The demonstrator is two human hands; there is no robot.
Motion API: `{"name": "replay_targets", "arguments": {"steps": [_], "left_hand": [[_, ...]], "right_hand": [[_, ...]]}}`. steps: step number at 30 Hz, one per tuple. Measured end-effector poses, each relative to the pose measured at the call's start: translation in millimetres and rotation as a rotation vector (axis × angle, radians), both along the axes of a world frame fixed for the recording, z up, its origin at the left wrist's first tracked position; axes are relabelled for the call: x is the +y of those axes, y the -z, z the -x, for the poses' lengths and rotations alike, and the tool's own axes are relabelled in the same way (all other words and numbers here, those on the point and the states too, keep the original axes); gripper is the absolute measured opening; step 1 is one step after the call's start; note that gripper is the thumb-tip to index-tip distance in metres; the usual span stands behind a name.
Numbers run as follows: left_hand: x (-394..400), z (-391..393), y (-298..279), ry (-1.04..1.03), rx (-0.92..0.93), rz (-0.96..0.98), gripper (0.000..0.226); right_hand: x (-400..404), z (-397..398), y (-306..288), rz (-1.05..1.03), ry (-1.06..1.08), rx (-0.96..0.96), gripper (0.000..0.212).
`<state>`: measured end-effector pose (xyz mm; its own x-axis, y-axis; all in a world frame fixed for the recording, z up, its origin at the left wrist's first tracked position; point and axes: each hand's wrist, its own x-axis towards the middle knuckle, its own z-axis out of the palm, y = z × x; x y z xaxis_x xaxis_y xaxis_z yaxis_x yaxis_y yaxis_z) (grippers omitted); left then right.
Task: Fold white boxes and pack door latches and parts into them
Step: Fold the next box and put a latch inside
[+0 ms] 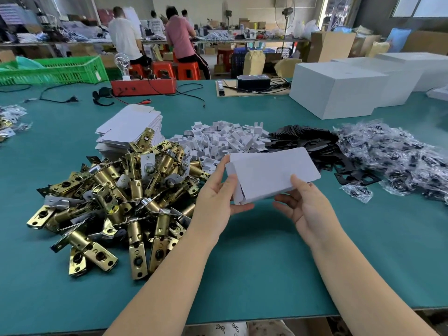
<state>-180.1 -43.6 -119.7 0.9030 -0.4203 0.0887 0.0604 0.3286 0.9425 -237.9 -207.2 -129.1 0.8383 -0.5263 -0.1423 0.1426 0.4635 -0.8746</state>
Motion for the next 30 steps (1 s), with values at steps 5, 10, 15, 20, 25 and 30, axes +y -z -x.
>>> {"name": "replay_targets", "arguments": {"steps": [5,10,15,20,25,30], "left_hand": [[3.3,-3.3,-0.5,-0.068,0.032,0.005,0.036],[5.6,-2.5,-3.1,-0.11,-0.011,-0.054,0.032],[6.1,0.2,-2.6,-0.044,-0.063,-0.1,0.033],[5.3,-0.6,1.3,0.013,-0.055,-0.147,0.06],[5.3,-4.9,7.5,0.018,0.008,-0.08,0.081],[3.5,-2.3,7.4,0.015,0.017,-0.069,0.07]], "right_hand": [[0.8,2.5,-0.1,0.016,-0.064,-0.049,0.006],[8.4,6.2,1.0,0.167,-0.164,-0.095,0.012],[14.1,8.6,0.6,0.242,-0.199,-0.092,0.023],[13.1,9.5,-2.3,0.215,-0.201,-0.109,0.036],[15.6,8.9,-2.1,0.239,-0.201,-0.099,0.038],[14.2,9.4,-2.3,0.224,-0.223,-0.082,0.04]]}}
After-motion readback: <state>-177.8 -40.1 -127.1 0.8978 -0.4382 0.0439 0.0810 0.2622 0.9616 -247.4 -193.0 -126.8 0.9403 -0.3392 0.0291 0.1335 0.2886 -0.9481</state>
